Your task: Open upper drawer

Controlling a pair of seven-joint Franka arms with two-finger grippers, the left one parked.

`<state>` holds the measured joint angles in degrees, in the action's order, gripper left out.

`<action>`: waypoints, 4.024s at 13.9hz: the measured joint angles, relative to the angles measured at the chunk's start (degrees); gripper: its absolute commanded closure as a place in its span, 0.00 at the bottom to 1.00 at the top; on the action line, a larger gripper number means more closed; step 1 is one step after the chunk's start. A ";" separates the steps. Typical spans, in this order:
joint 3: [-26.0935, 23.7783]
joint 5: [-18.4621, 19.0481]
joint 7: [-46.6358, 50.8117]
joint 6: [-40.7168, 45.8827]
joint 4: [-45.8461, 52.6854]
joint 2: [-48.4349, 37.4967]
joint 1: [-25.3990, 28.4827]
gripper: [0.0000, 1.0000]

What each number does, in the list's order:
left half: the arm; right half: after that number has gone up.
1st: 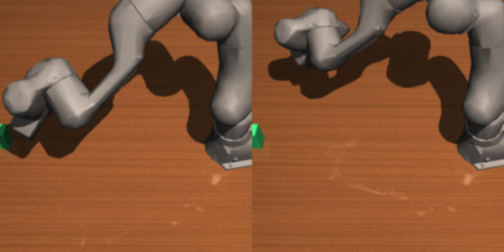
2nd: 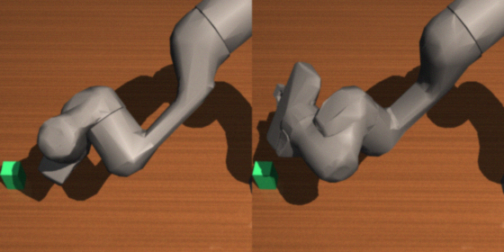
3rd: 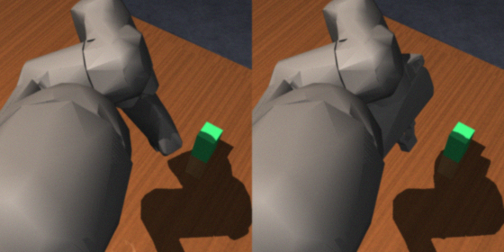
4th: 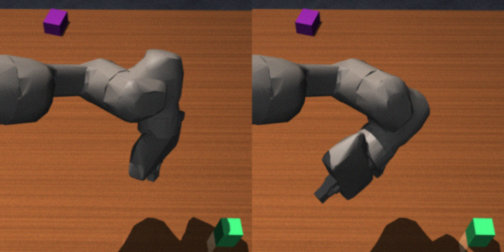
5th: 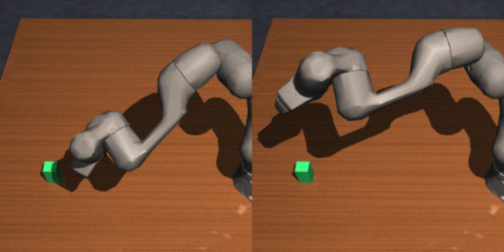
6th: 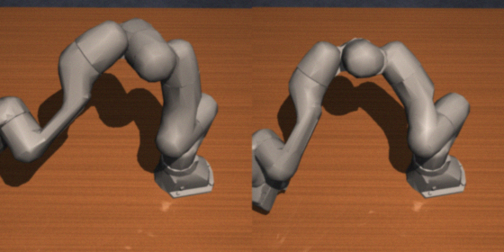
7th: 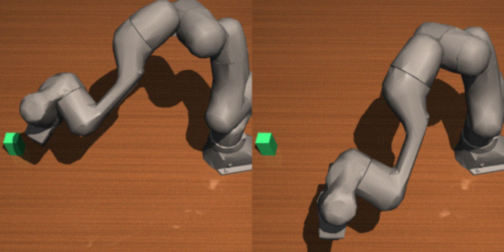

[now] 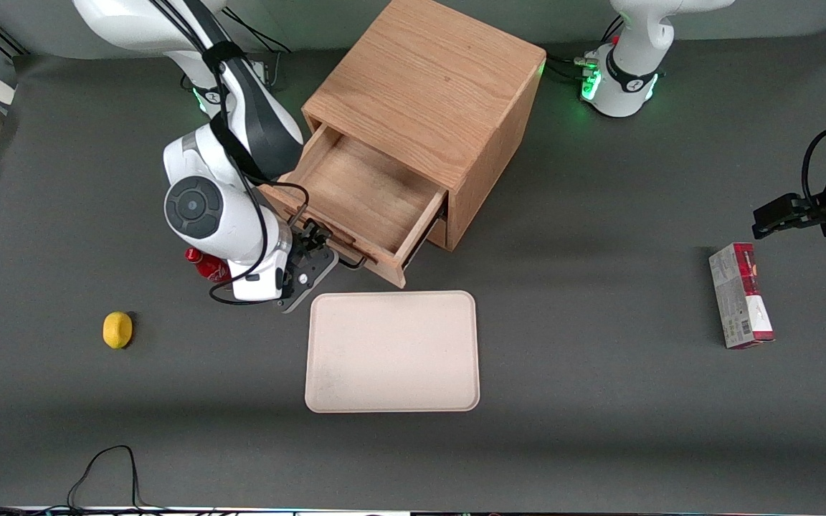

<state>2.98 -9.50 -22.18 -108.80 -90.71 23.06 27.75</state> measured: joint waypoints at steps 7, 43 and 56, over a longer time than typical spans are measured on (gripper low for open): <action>1.13 1.57 -0.10 0.89 4.42 3.10 -0.88 0.00; 14.74 3.14 18.19 27.70 25.73 -4.05 -8.35 0.00; -1.38 7.13 18.24 14.01 2.91 -19.51 -29.13 0.00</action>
<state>1.60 -2.37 -3.94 -94.79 -87.79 3.55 -1.38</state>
